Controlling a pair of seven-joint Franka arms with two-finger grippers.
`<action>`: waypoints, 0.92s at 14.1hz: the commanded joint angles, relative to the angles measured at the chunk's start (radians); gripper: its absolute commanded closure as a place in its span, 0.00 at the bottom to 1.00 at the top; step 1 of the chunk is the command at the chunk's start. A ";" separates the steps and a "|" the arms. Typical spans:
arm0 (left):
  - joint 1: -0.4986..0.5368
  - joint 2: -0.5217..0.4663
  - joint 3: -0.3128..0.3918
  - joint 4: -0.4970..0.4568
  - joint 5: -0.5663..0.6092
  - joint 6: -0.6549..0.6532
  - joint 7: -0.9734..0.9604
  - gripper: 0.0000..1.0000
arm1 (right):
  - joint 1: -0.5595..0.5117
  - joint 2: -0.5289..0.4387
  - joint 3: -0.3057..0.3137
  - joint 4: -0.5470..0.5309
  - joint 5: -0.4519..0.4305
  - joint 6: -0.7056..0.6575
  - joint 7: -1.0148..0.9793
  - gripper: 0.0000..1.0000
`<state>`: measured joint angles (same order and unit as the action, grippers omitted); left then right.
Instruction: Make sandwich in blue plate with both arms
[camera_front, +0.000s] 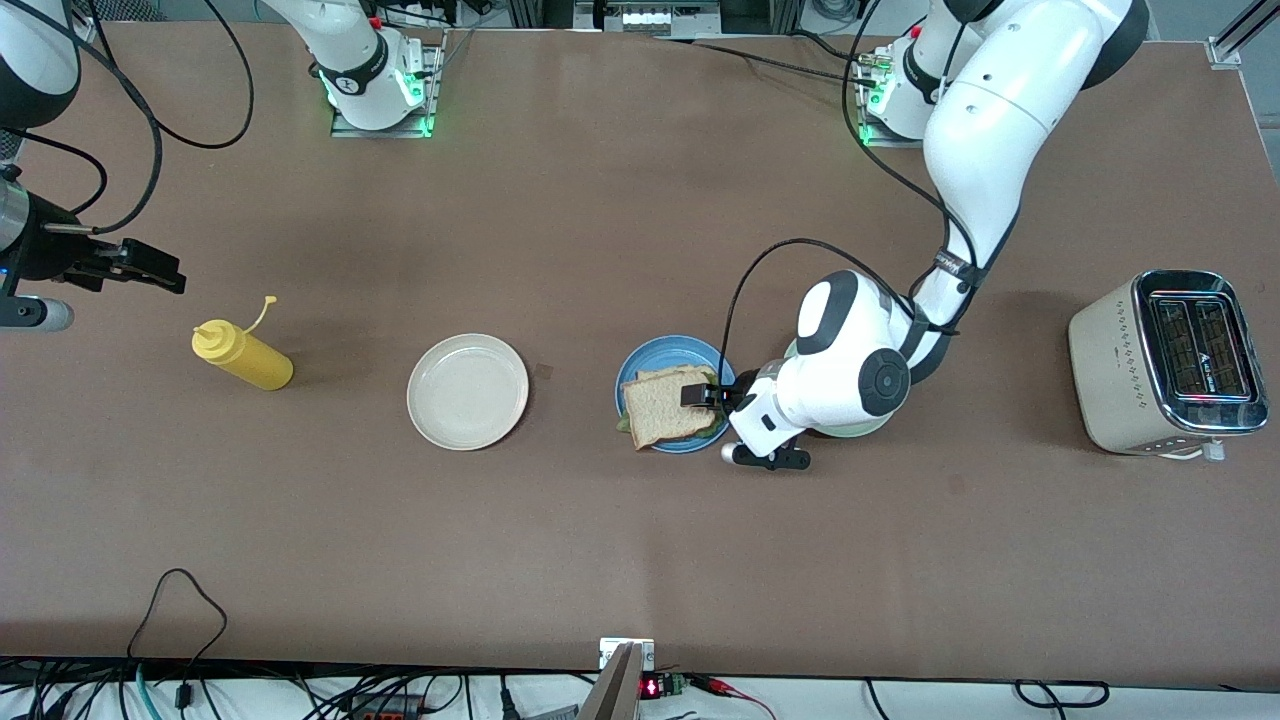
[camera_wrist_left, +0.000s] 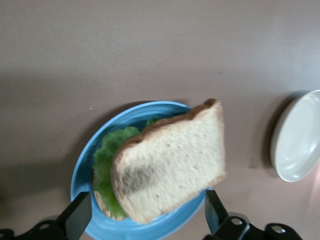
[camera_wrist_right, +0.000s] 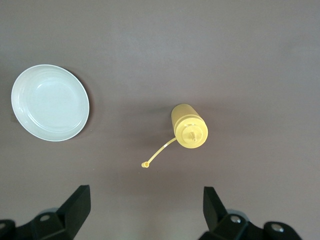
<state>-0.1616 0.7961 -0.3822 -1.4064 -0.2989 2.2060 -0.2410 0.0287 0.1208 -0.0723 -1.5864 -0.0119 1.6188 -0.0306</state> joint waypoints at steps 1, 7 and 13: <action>0.013 -0.116 0.020 -0.022 -0.014 -0.093 0.009 0.00 | -0.009 -0.015 0.009 -0.017 0.012 0.019 0.014 0.00; 0.033 -0.231 0.103 -0.013 0.199 -0.190 0.009 0.00 | -0.012 -0.015 0.008 -0.017 0.012 0.023 0.015 0.00; 0.160 -0.285 0.131 0.030 0.376 -0.288 0.017 0.00 | -0.010 -0.012 0.009 -0.015 0.012 0.042 0.015 0.00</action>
<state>-0.0520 0.5345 -0.2521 -1.3873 0.0349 1.9697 -0.2408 0.0278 0.1211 -0.0723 -1.5879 -0.0119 1.6484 -0.0301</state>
